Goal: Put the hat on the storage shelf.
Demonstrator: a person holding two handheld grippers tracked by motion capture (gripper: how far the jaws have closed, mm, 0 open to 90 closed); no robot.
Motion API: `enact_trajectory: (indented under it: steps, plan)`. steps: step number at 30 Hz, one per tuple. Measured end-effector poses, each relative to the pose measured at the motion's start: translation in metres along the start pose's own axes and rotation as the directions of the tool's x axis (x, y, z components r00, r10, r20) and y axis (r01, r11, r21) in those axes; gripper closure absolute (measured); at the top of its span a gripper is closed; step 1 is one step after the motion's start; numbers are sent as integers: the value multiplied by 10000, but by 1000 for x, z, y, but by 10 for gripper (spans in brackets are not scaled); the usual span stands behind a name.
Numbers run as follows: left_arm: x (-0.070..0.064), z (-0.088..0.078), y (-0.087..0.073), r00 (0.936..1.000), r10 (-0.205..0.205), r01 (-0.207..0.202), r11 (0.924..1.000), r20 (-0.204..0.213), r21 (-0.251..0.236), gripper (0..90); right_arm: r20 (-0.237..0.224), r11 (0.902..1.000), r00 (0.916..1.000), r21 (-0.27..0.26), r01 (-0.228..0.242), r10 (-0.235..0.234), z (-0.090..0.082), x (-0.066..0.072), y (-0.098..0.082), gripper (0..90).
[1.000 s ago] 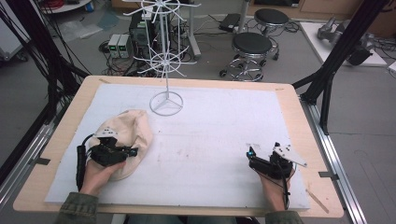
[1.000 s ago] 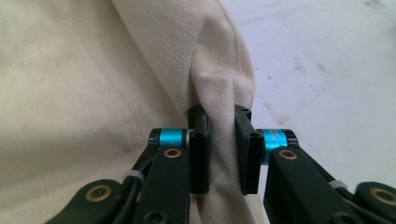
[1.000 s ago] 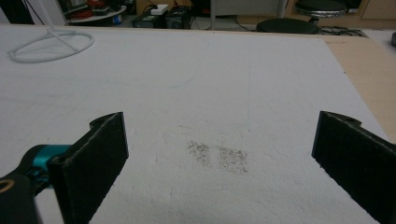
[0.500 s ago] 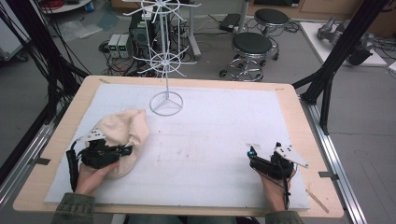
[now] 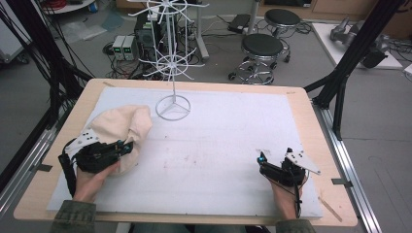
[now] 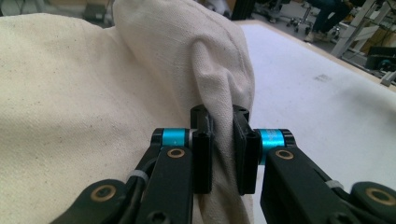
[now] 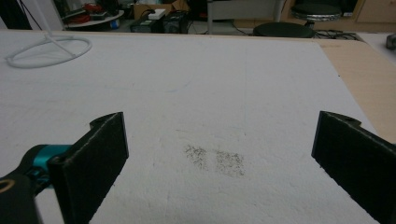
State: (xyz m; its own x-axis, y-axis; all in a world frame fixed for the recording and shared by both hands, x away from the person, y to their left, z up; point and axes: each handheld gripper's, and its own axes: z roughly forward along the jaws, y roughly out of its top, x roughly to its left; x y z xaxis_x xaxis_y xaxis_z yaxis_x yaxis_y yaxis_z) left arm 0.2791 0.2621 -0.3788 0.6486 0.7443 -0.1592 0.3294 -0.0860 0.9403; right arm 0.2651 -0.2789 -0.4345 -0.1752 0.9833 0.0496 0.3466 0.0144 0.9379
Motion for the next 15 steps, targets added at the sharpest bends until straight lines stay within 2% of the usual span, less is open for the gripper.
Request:
enact_trajectory:
  steps: [2,3,4,6,8,9,10,11,12,13,14,15]
  plan:
    - [-1,-3,4,9999,106,-107,9998,-37,-188,804,2,10000,10000,-43,37,-37,0,-1,0,26]
    - [-2,-6,7,9998,171,-172,9990,-44,-416,804,2,10000,10000,-43,37,-37,0,-1,0,26]
    - [-3,-13,14,9994,335,-345,9958,-128,-844,804,-19,10000,10000,-45,-9,9,0,-1,0,26]
    - [-4,-16,17,9990,411,-427,9940,-179,-1005,803,-24,10000,10000,-63,-7,7,0,-1,0,26]
    - [-6,-22,24,9981,568,-601,9863,-258,-1536,804,-66,9998,9999,-158,86,-87,1,-1,1,26]
    - [-7,-24,27,9974,656,-699,9820,-305,-1756,804,-84,9999,10000,-110,-21,20,1,1,1,26]
    - [-6,-27,33,9967,770,-807,9739,-257,-2123,804,-88,10000,10000,-73,17,-18,2,1,1,26]
    - [-6,-27,33,9967,770,-807,9739,-257,-2123,804,-113,10000,9999,-58,8,-9,3,2,1,26]
    - [-6,-29,39,9954,939,-951,9653,-167,-2434,804,-135,10000,9999,-58,70,-71,3,2,1,26]
    - [-7,-29,42,9948,1013,-1013,9612,-136,-2566,804,-142,10000,9999,-19,30,-30,3,3,2,26]
    - [-7,-29,42,9948,1013,-1013,9612,-136,-2566,804,-166,9999,9998,-69,99,-100,3,3,2,26]
    - [-8,-30,48,9924,1228,-1207,9517,-102,-2823,804,-162,9999,9998,-52,113,-114,3,4,2,26]
